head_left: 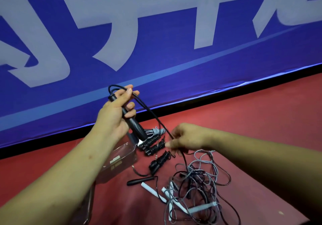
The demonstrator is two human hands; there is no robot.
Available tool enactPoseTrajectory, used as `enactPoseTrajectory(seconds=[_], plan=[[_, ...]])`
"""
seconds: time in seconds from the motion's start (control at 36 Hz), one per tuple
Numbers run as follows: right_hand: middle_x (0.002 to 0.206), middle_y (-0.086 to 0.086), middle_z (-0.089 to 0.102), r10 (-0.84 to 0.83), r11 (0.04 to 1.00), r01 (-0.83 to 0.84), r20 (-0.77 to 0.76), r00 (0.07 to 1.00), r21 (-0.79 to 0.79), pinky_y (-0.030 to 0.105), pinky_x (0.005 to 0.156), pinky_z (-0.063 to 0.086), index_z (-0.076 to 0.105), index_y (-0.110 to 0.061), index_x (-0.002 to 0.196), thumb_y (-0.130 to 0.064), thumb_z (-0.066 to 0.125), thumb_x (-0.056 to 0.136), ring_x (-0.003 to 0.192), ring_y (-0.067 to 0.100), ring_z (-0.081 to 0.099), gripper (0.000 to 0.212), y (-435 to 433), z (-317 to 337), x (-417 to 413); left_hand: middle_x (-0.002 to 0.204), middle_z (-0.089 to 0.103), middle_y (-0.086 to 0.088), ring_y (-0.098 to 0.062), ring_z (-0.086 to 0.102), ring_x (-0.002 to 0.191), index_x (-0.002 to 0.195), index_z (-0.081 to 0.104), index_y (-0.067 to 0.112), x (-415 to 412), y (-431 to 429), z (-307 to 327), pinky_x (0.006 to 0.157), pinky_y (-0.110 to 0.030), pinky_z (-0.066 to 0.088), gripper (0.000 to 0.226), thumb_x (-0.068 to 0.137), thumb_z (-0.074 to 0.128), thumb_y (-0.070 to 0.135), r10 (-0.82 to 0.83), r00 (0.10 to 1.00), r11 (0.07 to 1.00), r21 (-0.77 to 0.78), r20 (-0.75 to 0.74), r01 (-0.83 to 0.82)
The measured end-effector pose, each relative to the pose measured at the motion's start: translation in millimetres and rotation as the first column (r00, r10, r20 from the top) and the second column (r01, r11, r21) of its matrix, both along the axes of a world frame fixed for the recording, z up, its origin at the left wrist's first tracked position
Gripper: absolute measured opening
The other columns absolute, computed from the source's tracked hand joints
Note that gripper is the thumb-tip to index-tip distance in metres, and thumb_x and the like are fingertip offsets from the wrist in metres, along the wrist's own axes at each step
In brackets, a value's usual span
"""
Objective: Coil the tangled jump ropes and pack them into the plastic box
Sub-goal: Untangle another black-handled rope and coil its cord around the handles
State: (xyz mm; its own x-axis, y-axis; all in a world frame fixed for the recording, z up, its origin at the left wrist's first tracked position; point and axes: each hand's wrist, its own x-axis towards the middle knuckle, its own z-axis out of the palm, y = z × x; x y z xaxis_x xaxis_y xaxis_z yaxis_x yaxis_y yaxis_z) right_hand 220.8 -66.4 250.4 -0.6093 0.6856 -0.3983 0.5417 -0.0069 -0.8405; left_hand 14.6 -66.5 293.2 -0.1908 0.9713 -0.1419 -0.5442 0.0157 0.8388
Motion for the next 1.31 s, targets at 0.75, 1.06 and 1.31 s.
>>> enactPoseTrajectory(seconds=[0.75,1.06,1.31], plan=[[0.096,0.008,0.069,-0.159,0.934,0.003,-0.411,0.898,-0.357,0.033,0.082,0.043,0.063,-0.016,0.102,-0.039,0.049,0.098,0.09,0.02,0.062,0.028,5.8,9.1,-3.7,0.078,0.073,-0.001,-0.001,0.042,0.037,0.094,0.058,0.009,31.1,-0.2,-2.7,0.031,-0.01,0.022,0.017,0.078,0.059,0.015,-0.193,0.98,0.98,0.031,-0.051,0.195],[0.075,0.012,0.068,-0.21,0.975,0.151,-0.457,0.864,-0.163,0.035,0.075,0.052,0.06,-0.004,0.088,-0.006,0.047,0.1,0.067,0.022,0.067,0.018,9.4,18.6,-6.8,0.105,0.073,-0.012,-0.007,0.05,0.047,0.116,0.062,0.005,15.5,-2.6,-17.9,0.034,-0.013,0.025,0.048,0.077,0.064,0.034,-0.281,0.897,0.96,-0.085,-0.342,0.268],[0.061,0.012,0.069,-0.691,0.723,0.31,-0.64,0.337,-0.617,0.036,0.054,0.06,0.054,-0.002,0.089,-0.006,0.04,0.103,0.058,0.026,0.072,0.02,29.9,54.7,1.4,0.112,0.073,-0.01,-0.014,0.052,0.053,0.117,0.06,0.01,48.3,-28.3,-46.3,0.034,-0.014,0.032,0.03,0.09,0.067,0.021,-0.713,0.57,0.679,-0.199,-0.408,0.707]])
